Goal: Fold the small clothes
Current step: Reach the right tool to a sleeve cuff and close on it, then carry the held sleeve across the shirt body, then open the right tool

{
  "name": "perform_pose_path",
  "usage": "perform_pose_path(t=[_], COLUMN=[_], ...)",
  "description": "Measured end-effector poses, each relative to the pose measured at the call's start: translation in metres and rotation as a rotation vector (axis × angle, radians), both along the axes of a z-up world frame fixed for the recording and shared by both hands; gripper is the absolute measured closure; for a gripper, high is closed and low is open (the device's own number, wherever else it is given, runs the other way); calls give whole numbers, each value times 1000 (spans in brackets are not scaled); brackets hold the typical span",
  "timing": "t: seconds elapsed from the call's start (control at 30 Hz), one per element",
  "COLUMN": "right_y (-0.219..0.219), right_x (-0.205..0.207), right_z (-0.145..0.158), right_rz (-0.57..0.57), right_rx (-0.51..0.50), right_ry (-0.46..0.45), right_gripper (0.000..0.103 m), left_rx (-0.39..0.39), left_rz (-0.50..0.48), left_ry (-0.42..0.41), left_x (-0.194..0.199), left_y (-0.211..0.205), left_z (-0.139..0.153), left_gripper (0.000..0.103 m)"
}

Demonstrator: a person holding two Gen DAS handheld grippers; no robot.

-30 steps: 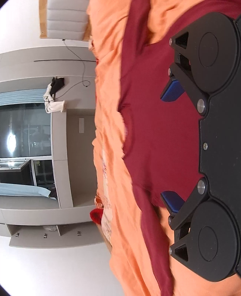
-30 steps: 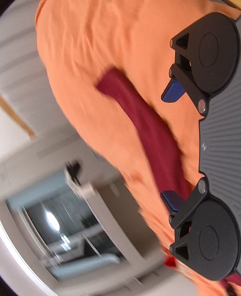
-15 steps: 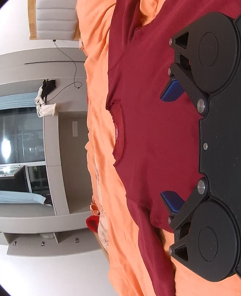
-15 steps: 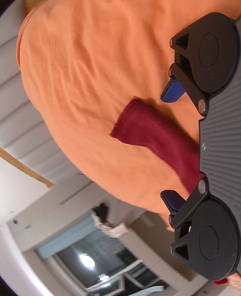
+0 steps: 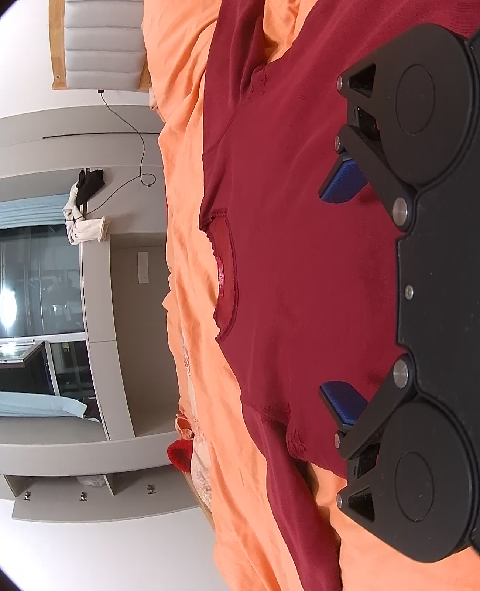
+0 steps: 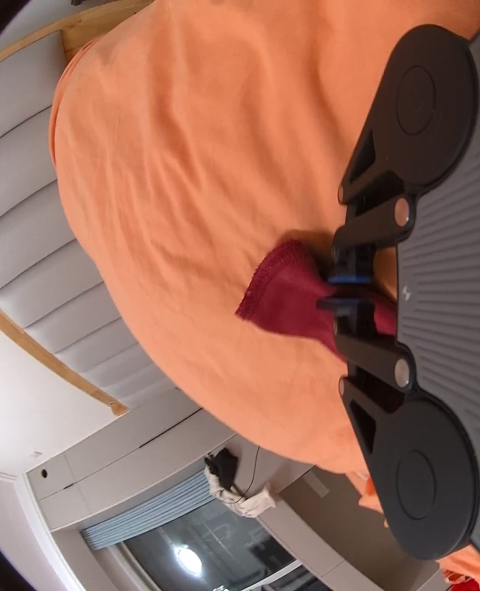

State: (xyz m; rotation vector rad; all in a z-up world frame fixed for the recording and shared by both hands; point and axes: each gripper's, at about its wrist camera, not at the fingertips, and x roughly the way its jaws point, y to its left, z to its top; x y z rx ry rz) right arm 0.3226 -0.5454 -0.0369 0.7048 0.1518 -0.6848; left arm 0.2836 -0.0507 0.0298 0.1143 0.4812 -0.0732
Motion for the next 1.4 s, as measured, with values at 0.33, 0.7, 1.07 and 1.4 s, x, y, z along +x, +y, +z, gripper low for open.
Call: perform_pose_path(t=[0.33, 0.7, 1.07, 1.4], right_y=[102, 299, 401, 425], right_x=[18, 27, 6, -21], right_z=[66, 83, 46, 20], right_rz=[222, 805, 1286, 1429], right_rx=[-369, -849, -1086, -1114], right_ry=[-143, -191, -64, 5], right_gripper=[97, 98, 98, 98], left_rx=[5, -106, -237, -282], left_rz=[154, 281, 355, 335], left_ry=[-62, -102, -100, -84], left_x=[0, -1, -4, -3], left_y=[20, 60, 97, 104], left_z=[17, 39, 46, 43], left_gripper=[1, 1, 0, 0])
